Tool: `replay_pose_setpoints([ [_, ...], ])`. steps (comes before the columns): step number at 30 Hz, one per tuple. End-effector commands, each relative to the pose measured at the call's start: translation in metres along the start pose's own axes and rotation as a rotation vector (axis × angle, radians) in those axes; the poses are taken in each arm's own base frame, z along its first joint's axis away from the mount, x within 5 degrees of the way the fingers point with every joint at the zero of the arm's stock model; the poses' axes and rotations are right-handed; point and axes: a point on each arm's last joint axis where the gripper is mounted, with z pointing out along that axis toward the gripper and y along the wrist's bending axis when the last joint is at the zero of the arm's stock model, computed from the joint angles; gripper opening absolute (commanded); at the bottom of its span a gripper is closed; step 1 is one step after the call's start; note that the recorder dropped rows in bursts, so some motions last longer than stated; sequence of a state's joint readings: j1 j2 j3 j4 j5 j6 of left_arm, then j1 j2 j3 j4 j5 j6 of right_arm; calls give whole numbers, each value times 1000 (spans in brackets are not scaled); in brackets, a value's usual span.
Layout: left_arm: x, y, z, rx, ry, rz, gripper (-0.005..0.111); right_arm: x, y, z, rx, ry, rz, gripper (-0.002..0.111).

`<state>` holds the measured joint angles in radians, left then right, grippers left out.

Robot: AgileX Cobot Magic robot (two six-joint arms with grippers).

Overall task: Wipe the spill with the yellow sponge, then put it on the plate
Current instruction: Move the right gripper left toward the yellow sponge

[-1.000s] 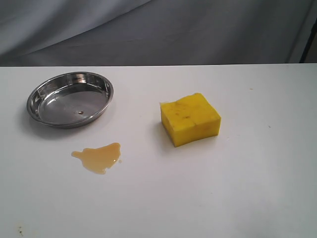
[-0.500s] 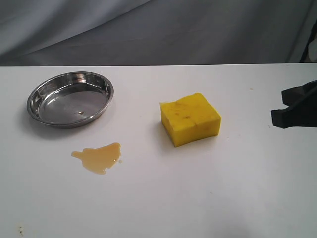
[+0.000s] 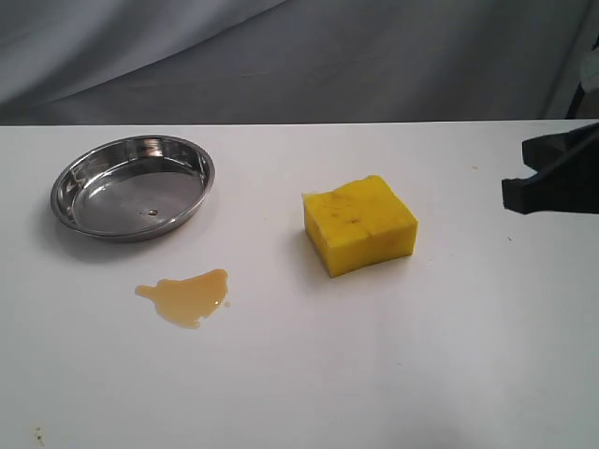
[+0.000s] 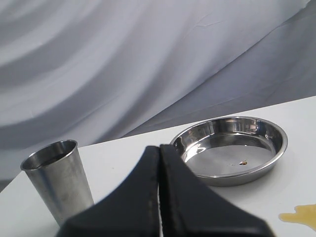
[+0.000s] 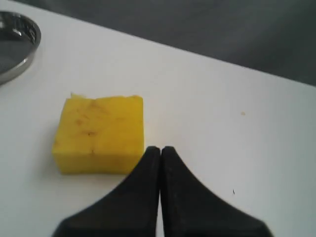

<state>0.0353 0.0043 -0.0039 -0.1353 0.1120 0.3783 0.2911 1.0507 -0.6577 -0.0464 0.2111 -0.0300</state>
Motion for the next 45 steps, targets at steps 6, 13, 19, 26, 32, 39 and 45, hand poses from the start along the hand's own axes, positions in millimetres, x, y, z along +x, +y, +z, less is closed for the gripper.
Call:
replay_pose_setpoints([
  [6,0,0,0,0,-12,-5,0,-10,1,-1,-2,-92,-3,0],
  [13,0,0,0,0,-12,-5,0,-11,17,-1,-69,-97,-24,0],
  [19,0,0,0,0,-12,-5,0,-10,24,-1,-99,-91,-34,0],
  [26,0,0,0,0,-12,-5,0,7,29,36,-109,49,3,0],
  [32,0,0,0,0,-12,-5,0,25,34,84,-103,70,14,0],
  [39,0,0,0,0,-12,-5,0,32,36,108,-98,64,64,0],
  [45,0,0,0,0,-12,-5,0,13,59,127,-154,59,51,0],
])
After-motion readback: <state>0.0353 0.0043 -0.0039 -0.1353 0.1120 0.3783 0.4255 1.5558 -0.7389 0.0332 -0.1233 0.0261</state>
